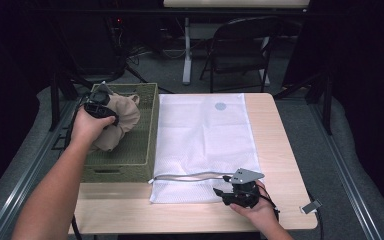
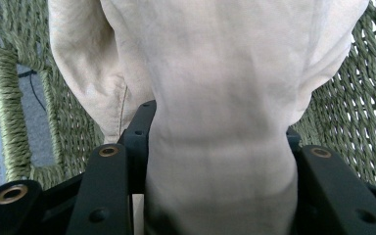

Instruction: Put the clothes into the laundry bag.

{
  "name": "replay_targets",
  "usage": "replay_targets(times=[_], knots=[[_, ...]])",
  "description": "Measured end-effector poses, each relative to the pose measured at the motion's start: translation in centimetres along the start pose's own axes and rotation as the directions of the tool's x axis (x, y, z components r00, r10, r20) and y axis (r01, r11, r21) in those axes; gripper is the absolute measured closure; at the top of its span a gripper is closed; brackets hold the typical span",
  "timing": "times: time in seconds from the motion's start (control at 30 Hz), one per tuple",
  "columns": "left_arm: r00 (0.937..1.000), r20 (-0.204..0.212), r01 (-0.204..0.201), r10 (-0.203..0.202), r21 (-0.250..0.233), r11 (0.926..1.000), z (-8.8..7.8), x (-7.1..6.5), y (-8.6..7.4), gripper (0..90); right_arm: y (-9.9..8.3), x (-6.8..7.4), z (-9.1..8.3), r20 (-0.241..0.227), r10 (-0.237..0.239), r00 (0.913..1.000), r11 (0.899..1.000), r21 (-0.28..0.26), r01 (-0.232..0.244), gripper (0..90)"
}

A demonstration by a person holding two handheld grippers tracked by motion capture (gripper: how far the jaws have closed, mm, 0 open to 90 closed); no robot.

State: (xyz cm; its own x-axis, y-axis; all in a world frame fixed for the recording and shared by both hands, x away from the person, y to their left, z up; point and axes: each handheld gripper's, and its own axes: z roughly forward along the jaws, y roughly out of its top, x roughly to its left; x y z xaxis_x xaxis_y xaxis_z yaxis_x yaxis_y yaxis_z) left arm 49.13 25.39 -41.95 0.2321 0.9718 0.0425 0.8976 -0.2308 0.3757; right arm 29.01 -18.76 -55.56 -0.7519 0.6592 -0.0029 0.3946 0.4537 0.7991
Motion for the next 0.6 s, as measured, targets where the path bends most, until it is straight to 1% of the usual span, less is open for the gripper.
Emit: replay_targets(times=[0.03, 0.1, 0.27, 0.3, 0.37, 0.4, 0.43, 0.6], knots=[[0.9999, 0.001, -0.011, 0.011, -0.005, 0.9999, -0.2, -0.1, -0.2, 51.7, 0.0, 0.0, 0.0, 0.001, 0.000, 1.0000, 1.000, 0.000, 0.000, 42.2], [0.9999, 0.004, -0.015, 0.015, -0.003, 0.9999, -0.3, -0.1, -0.2, 51.7, 0.0, 0.0, 0.0, 0.000, -0.001, 1.0000, 1.000, 0.000, 0.001, 42.3], [0.9994, 0.017, -0.029, 0.030, -0.023, 0.9993, -0.9, -0.3, -0.5, 51.7, 0.0, 0.1, 0.1, -0.002, -0.003, 1.0000, 1.000, 0.002, 0.003, 42.5], [0.9989, 0.015, -0.044, 0.045, -0.020, 0.9988, -1.1, -0.3, -0.6, 51.7, 0.0, 0.1, 0.1, -0.002, -0.001, 1.0000, 1.000, 0.003, 0.001, 42.6], [0.9988, 0.015, -0.046, 0.046, -0.022, 0.9987, -1.2, -0.4, -0.7, 51.7, 0.0, 0.0, 0.1, -0.003, -0.002, 1.0000, 1.000, 0.003, 0.002, 42.6], [0.9982, 0.020, -0.056, 0.057, -0.017, 0.9983, -1.4, -0.4, -0.8, 51.7, 0.0, 0.0, 0.1, -0.005, -0.001, 1.0000, 1.000, 0.001, 0.001, 42.7], [0.9982, 0.020, -0.056, 0.056, -0.020, 0.9982, -1.4, -0.4, -0.9, 51.7, 0.0, 0.0, 0.1, -0.005, 0.000, 1.0000, 1.000, 0.002, 0.000, 42.7], [0.9957, 0.026, -0.089, 0.089, 0.000, 0.9961, -1.9, -0.5, -1.3, 51.8, 0.0, 0.0, 0.1, -0.007, -0.001, 1.0000, 1.000, 0.009, 0.001, 42.8]])
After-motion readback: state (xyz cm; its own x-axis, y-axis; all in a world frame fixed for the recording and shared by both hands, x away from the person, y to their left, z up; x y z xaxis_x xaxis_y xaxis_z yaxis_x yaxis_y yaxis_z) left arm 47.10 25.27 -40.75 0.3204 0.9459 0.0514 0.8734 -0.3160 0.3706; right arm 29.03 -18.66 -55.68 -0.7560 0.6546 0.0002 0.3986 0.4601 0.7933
